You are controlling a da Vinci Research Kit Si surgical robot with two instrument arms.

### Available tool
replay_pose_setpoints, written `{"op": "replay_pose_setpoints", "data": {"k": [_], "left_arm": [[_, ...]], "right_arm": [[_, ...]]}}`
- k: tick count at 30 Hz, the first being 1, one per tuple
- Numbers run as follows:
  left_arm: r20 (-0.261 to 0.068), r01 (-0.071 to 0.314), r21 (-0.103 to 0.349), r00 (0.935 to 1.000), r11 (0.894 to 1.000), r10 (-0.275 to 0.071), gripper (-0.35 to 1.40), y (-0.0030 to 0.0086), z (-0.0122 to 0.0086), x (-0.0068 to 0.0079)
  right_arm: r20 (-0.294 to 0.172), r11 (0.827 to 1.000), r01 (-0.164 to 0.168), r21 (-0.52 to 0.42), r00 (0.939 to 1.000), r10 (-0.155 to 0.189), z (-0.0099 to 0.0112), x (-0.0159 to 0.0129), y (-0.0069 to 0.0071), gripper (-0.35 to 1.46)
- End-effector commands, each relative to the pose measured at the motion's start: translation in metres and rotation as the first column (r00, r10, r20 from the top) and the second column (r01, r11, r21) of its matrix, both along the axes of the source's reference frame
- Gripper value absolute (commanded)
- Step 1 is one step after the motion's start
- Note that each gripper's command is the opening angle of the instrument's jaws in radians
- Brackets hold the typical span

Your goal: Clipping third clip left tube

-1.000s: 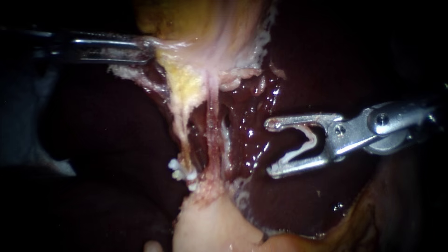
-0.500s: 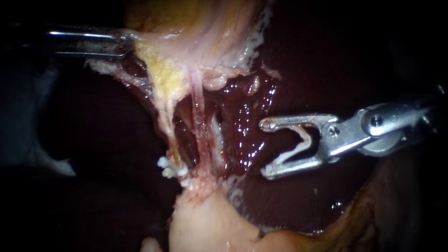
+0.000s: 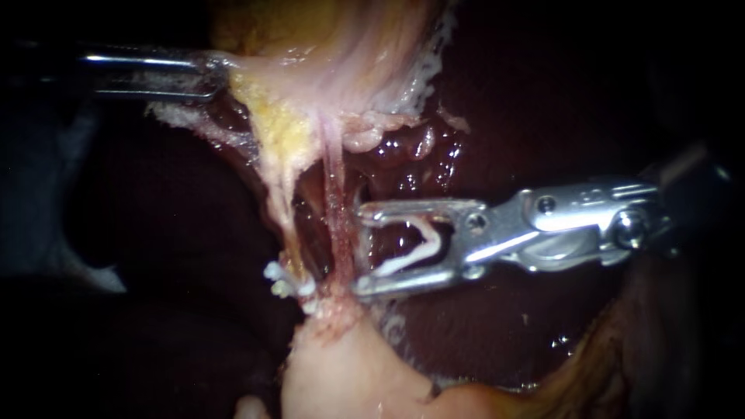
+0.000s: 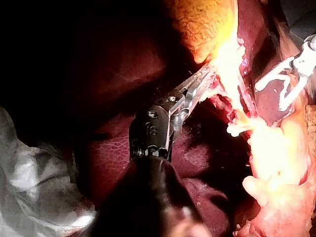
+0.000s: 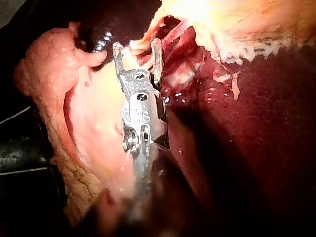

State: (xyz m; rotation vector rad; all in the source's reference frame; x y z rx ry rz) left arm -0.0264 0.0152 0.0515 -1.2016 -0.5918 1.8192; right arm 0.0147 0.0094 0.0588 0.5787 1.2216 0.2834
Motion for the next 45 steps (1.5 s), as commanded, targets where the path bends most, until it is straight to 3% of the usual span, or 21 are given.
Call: {"op": "replay_pose_setpoints", "data": {"k": [1, 10, 23, 36, 45], "left_arm": [[0.0, -0.001, 0.0, 1.0, 1.0, 0.001, -0.35, 0.0, 0.0, -0.0001], [0.002, -0.003, 0.001, 1.0, 1.0, 0.003, -0.35, -0.0001, -0.0002, -0.0002], [0.003, -0.005, 0.001, 1.0, 1.0, 0.005, -0.35, -0.0002, -0.0001, -0.0003], [0.002, -0.005, 0.0, 1.0, 1.0, 0.005, -0.35, -0.0003, 0.0, -0.0005], [0.004, -0.007, 0.001, 1.0, 1.0, 0.007, -0.35, -0.0003, 0.0001, -0.0005]], "right_arm": [[0.0, 1.0, 0.002, 0.001, 1.0, -0.002, 0.0003, 0.0004, 0.0, 0.5], [0.011, 1.0, -0.006, 0.021, 0.9999, 0.006, 0.0033, 0.0025, -0.0004, 0.5], [0.012, 1.0, -0.006, 0.026, 0.9999, 0.005, 0.0058, 0.0028, 0.0009, 0.5], [-0.105, 0.998, 0.014, 0.059, 0.9945, -0.008, 0.006, 0.0067, 0.0013, 0.49], [-0.176, 0.991, -0.028, 0.131, 0.9831, 0.051, 0.0051, 0.0095, 0.0014, 0.49]]}}
